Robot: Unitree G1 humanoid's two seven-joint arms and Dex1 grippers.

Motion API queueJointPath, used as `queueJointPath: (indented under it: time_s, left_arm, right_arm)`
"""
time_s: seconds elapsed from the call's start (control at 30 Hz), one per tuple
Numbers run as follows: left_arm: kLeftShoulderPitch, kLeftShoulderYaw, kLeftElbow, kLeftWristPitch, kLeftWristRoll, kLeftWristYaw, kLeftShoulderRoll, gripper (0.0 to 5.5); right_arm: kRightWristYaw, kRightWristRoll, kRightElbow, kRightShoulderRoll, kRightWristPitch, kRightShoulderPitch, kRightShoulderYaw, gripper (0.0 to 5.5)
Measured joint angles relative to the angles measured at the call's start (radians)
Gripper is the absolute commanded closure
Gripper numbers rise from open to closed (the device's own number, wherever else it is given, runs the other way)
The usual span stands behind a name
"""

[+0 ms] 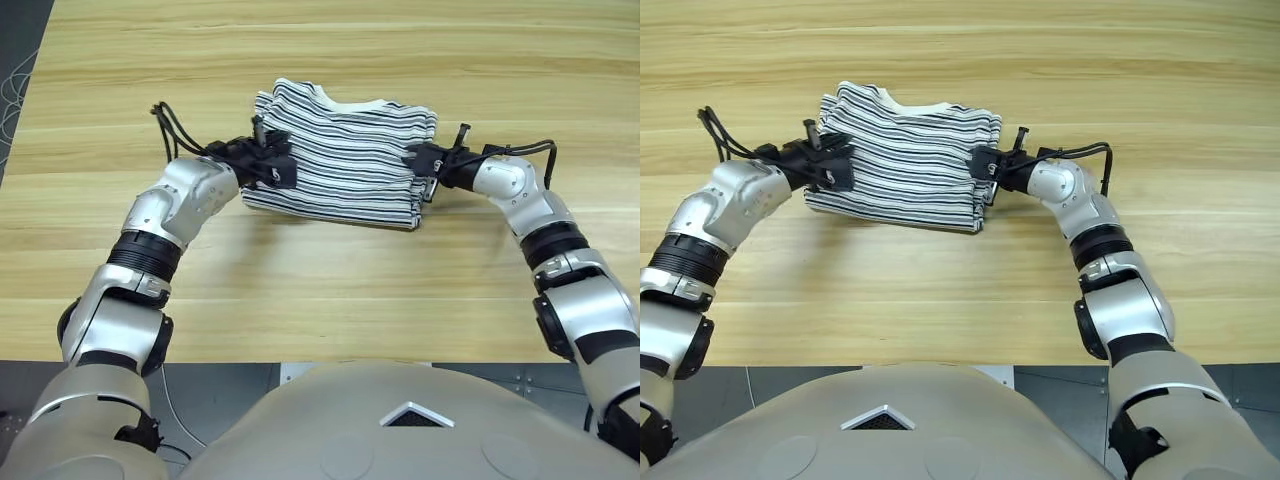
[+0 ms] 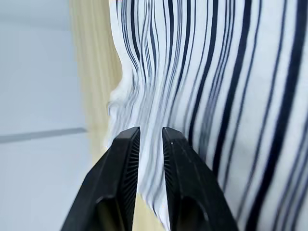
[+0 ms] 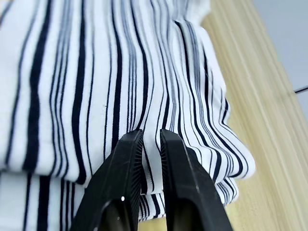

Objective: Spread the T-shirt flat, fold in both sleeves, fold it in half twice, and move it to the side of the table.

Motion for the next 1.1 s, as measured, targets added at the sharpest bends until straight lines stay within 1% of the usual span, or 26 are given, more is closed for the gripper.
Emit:
queueJointPath:
  time_s: [0.07,0.1,0.13,0.2,0.3,0.37,0.4,0.43,0.53,0.57,0.63,0.67,0.73,0.83,0.93,1.03,1.1]
  left_arm:
    - [-0.017,-0.066,-0.04,-0.08,0.124,0.152,-0.002,4.65]
    - [-0.035,-0.096,-0.059,-0.108,0.19,0.224,-0.005,4.65]
    - [-0.049,-0.115,-0.062,-0.115,0.223,0.264,-0.009,4.65]
    - [-0.096,-0.168,-0.057,-0.12,0.333,0.382,-0.014,4.65]
    - [-0.139,-0.204,-0.02,-0.116,0.416,0.498,-0.019,4.65]
    - [-0.158,-0.219,0.006,-0.115,0.463,0.615,-0.019,4.65]
    - [-0.17,-0.223,0.017,-0.117,0.468,0.659,-0.018,4.65]
    - [-0.197,-0.216,0.031,-0.125,0.455,0.692,-0.018,4.65]
    - [-0.213,-0.142,0.044,-0.25,0.257,0.675,-0.013,4.65]
    - [-0.21,-0.091,0.046,-0.273,0.141,0.638,-0.013,4.65]
    - [-0.213,0.018,0.077,-0.258,-0.052,0.556,-0.013,4.65]
    - [-0.221,0.075,0.115,-0.215,-0.127,0.51,-0.012,4.65]
    - [-0.234,0.099,0.166,-0.154,-0.136,0.468,0.002,4.65]
    - [-0.236,0.08,0.221,-0.089,-0.088,0.421,0.004,4.65]
    - [-0.237,0.074,0.229,-0.078,-0.081,0.416,0.0,4.65]
    - [-0.241,0.072,0.233,-0.067,-0.067,0.414,-0.004,4.65]
    - [-0.242,0.07,0.231,-0.066,-0.055,0.413,-0.006,4.65]
  right_arm:
    - [0.173,0.085,-0.204,-0.079,0.04,0.091,0.019,4.84]
    - [0.265,0.148,-0.328,-0.115,0.09,0.149,0.026,4.84]
    - [0.315,0.189,-0.403,-0.136,0.133,0.185,0.03,4.84]
    - [0.46,0.327,-0.648,-0.202,0.305,0.291,0.053,4.84]
    - [0.585,0.525,-0.94,-0.275,0.533,0.369,0.079,4.84]
    - [0.654,0.683,-1.169,-0.314,0.718,0.416,0.121,4.84]
    - [0.664,0.739,-1.238,-0.317,0.775,0.432,0.136,4.84]
    - [0.645,0.795,-1.271,-0.294,0.829,0.44,0.131,4.84]
    - [0.499,0.835,-1.192,-0.191,0.893,0.384,0.034,4.84]
    - [0.44,0.832,-1.119,-0.147,0.896,0.332,-0.01,4.84]
    - [0.365,0.802,-1.004,-0.094,0.87,0.241,-0.065,4.84]
    - [0.341,0.768,-0.948,-0.073,0.844,0.203,-0.072,4.84]
    - [0.321,0.7,-0.87,-0.04,0.788,0.18,-0.051,4.84]
    - [0.256,0.475,-0.665,-0.001,0.631,0.136,0.06,4.84]
    - [0.229,0.32,-0.472,0.017,0.499,0.09,0.136,4.84]
    - [0.243,0.247,-0.318,0.02,0.36,0.044,0.182,4.84]
    - [0.233,0.197,-0.268,0.015,0.278,0.012,0.207,4.84]
